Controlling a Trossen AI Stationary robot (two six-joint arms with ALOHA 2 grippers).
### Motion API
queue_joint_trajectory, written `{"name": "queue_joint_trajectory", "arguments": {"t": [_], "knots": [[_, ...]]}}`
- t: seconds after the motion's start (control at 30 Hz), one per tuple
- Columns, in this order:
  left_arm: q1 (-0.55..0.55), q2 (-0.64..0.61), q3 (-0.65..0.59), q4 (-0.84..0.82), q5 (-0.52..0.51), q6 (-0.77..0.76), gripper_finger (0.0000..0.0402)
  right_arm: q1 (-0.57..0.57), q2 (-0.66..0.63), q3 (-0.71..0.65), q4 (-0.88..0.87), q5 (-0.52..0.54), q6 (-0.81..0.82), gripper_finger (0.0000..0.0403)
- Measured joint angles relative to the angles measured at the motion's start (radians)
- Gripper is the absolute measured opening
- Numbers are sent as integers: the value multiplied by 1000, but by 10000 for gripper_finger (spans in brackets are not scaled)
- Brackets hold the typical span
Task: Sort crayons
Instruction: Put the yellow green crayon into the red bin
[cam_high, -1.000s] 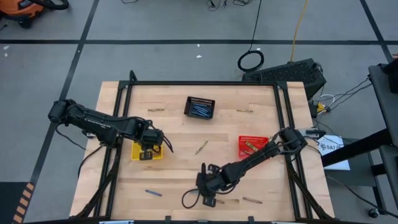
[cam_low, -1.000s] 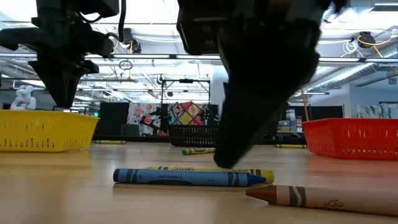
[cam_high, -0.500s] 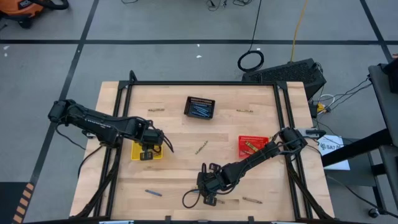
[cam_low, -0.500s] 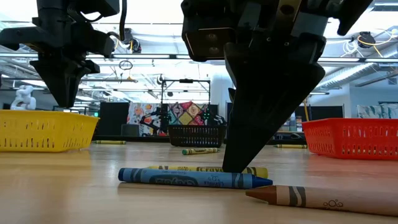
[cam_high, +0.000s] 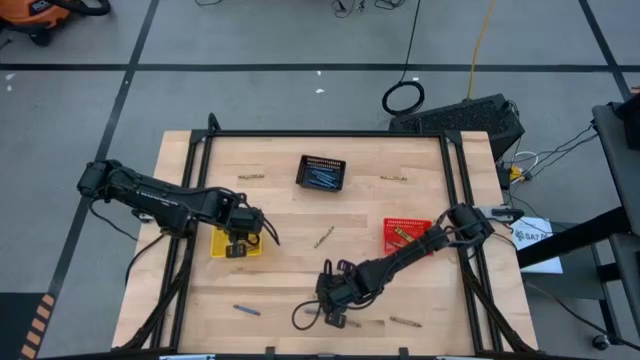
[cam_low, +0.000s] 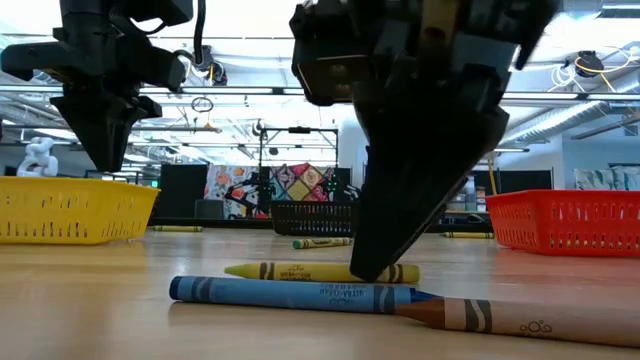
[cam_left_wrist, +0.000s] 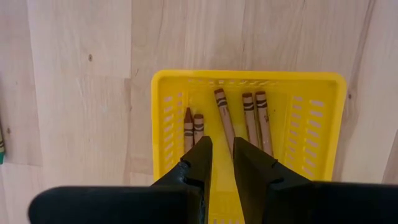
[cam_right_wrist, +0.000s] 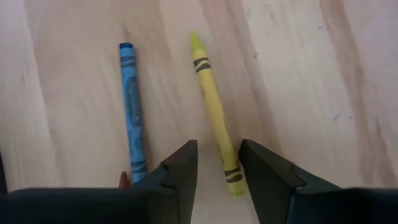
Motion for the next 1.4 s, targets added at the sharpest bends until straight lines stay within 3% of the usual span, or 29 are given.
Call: {"name": "queue_joint_trajectory", "arguments": {"t": [0.37, 0.97, 1.4], "knots": [[0, 0, 0, 0, 0, 0, 59, -23, 0, 0, -44, 6, 58, 8], [0, 0, 0, -1, 0, 0, 59, -27, 0, 8, -49, -19, 41, 1], [0, 0, 0, -1, 0, 4, 59, -54, 6, 173, -211, 25, 13, 0]]}}
